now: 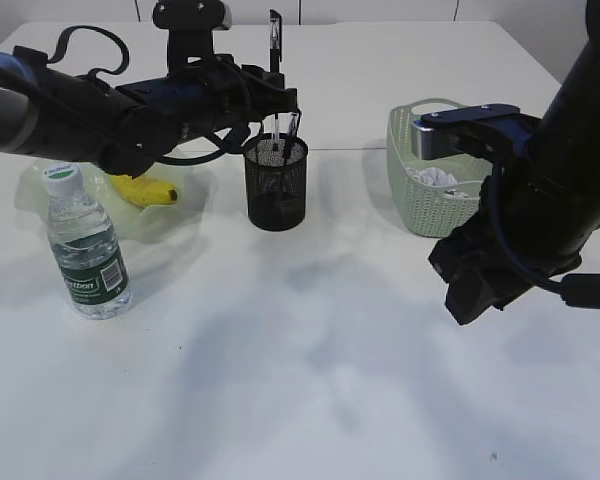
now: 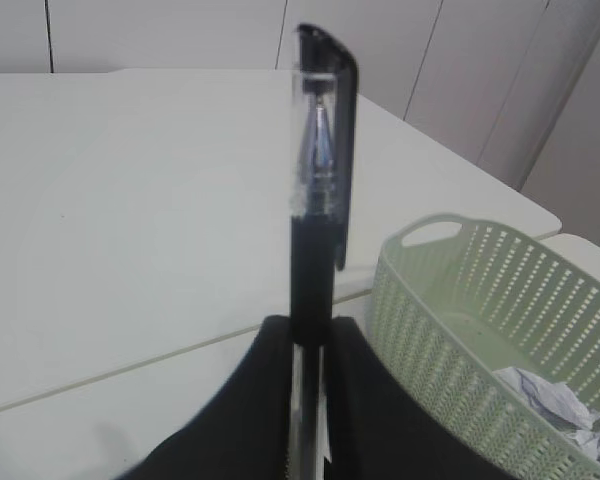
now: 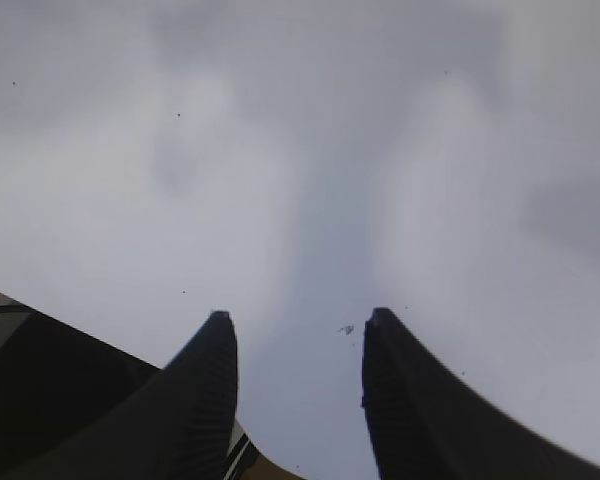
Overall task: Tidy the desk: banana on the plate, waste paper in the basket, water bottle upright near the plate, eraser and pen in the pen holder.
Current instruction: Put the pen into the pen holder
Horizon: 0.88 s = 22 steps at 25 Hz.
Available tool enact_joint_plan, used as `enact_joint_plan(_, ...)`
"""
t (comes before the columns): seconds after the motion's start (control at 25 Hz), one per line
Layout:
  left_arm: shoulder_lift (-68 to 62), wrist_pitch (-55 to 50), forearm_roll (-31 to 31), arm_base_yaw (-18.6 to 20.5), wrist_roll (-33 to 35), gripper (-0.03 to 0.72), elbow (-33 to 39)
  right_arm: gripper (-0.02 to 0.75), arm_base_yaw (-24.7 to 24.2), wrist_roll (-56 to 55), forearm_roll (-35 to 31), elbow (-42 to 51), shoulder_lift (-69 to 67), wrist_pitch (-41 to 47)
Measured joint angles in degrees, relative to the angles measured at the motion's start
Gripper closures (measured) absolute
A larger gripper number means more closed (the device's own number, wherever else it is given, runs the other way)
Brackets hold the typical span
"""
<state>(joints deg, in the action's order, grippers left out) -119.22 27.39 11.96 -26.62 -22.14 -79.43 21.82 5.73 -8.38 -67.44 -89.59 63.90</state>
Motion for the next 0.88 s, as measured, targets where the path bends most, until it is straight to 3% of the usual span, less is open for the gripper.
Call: enact_joint_plan(0.88, -4.82, 5.08, 0.00, 0.21, 2.15, 0.651, 0.00, 0.419, 0.00, 0.00, 0.00, 0.00, 0.00, 0.75)
